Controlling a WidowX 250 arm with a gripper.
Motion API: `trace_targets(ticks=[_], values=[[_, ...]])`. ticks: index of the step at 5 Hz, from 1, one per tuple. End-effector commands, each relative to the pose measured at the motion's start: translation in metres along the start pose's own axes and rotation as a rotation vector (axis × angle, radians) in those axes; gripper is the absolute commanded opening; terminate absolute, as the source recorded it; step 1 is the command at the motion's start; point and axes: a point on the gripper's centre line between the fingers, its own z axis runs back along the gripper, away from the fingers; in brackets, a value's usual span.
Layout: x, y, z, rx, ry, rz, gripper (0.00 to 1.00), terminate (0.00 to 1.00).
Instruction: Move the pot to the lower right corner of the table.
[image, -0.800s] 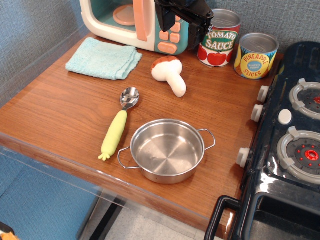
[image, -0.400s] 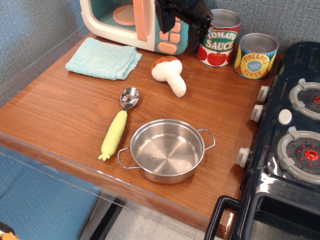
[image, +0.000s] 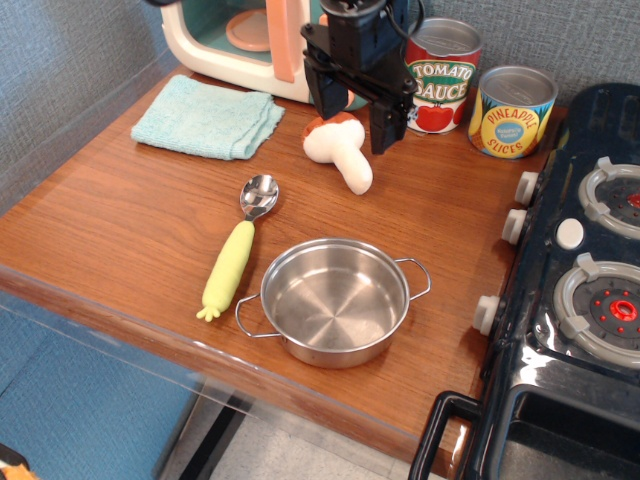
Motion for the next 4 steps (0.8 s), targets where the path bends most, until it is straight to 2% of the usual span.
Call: trace_targets(ticks=[1, 2, 4], values=[[-0.050, -0.010, 0.015, 0.007, 0.040, -0.033, 1.00, 0.00], [-0.070, -0.021, -0.001, 0.011, 0.103, -0.064, 1.00, 0.00], [-0.091, -0.038, -0.031, 0.021, 0.192, -0.107, 1.00, 0.00]])
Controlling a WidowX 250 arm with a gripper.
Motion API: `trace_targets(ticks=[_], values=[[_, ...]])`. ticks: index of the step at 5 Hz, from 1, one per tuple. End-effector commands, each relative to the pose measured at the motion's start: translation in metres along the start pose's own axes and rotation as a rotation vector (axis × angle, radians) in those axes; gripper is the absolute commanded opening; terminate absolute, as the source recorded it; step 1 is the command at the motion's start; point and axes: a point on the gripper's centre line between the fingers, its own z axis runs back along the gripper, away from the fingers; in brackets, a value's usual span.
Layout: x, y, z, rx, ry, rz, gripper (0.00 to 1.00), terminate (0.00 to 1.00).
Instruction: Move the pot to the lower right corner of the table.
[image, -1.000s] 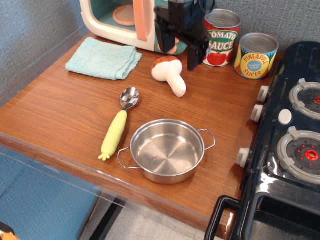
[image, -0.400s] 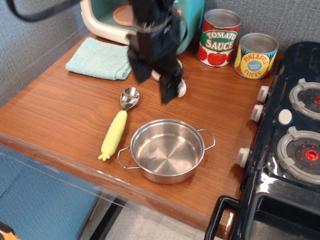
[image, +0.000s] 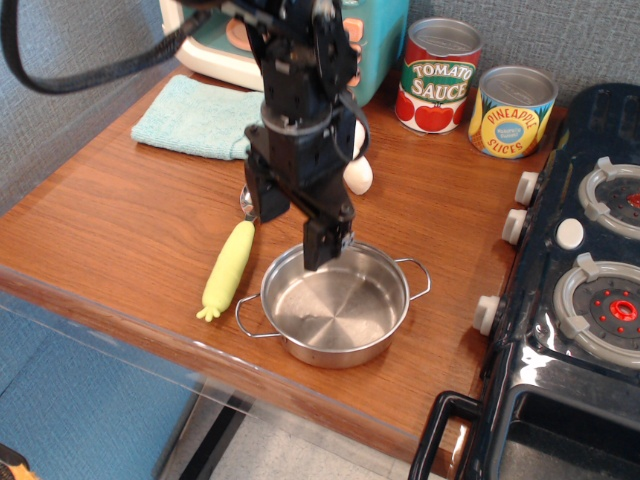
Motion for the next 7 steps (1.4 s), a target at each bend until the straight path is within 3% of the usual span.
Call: trace_targets(ticks=[1, 2, 3, 4, 6, 7], values=[[0.002, -0.008, -0.011, 0.038, 0.005, -0.005, 1.00, 0.00], [0.002, -0.009, -0.019, 0.036, 0.004, 0.004, 1.00, 0.00], [0.003, -0.010, -0.020, 0.039, -0.001, -0.001, 0.00, 0.00], [0.003, -0.012, -0.021, 0.038, -0.001, -0.008, 0.00, 0.00], [0.019, -0.008, 0.026, 0.046, -0.138, 0.056, 0.00, 0.00], [0.022, 0.018, 0.046, 0.085, -0.197, 0.183, 0.00, 0.00]])
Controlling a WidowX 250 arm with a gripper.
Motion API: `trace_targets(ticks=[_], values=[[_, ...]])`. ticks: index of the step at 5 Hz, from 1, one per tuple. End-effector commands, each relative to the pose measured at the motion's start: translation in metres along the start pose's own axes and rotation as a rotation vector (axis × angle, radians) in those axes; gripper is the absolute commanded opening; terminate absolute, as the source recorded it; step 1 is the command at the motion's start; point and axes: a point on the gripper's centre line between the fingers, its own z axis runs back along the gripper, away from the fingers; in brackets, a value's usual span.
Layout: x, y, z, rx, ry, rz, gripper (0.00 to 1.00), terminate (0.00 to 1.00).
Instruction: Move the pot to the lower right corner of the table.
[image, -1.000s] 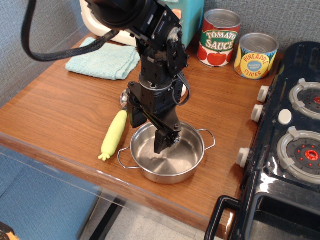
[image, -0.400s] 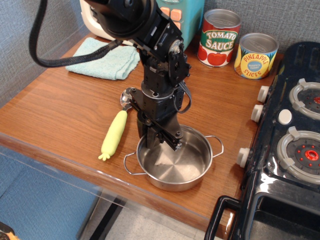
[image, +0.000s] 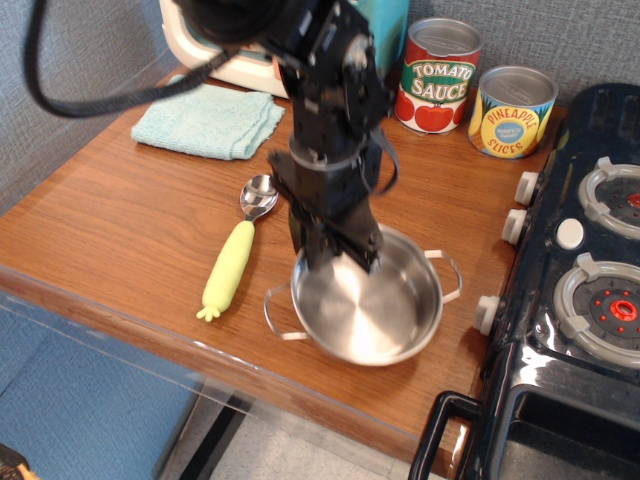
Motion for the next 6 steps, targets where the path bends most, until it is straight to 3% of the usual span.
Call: trace_targets(ticks=[1, 2, 4, 6], values=[[0.010, 0.079, 0.045, 0.149, -0.111, 0.259, 0.00, 0.00], [-0.009, 0.109, 0.043, 0.205, -0.034, 0.340, 0.00, 0.00], [-0.053, 0.155, 0.033, 0.242, 0.077, 0.472, 0.00, 0.00], [-0.083, 0.178, 0.026, 0.239, 0.091, 0.531, 0.00, 0.00]])
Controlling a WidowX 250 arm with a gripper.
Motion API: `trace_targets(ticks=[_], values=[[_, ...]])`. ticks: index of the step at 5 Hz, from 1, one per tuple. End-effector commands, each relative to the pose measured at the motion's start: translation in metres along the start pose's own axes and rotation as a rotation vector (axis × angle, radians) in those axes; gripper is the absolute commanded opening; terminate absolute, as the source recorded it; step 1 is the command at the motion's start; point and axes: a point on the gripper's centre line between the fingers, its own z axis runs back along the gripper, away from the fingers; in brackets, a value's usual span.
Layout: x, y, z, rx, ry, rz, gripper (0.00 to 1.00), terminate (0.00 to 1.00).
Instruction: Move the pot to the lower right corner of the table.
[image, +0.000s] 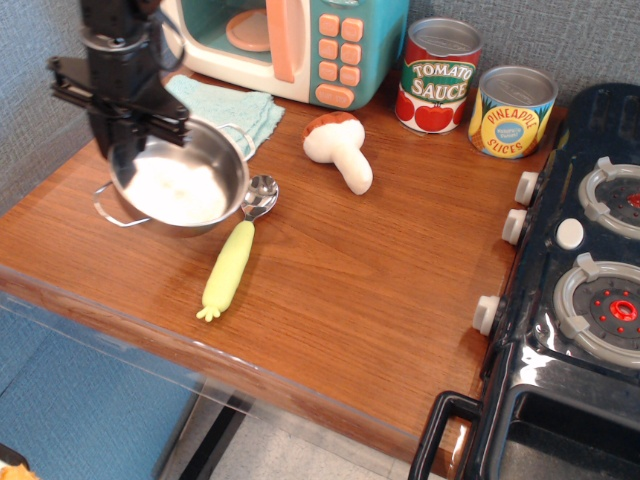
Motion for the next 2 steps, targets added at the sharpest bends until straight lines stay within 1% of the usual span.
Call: trace_targets(ticks=[1, 2], values=[[-0.005, 0.025, 0.001, 0.025, -0.009, 0.035, 0.00, 0.00], [-0.001, 0.039, -0.010, 0.040, 0.006, 0.074, 0.00, 0.00]])
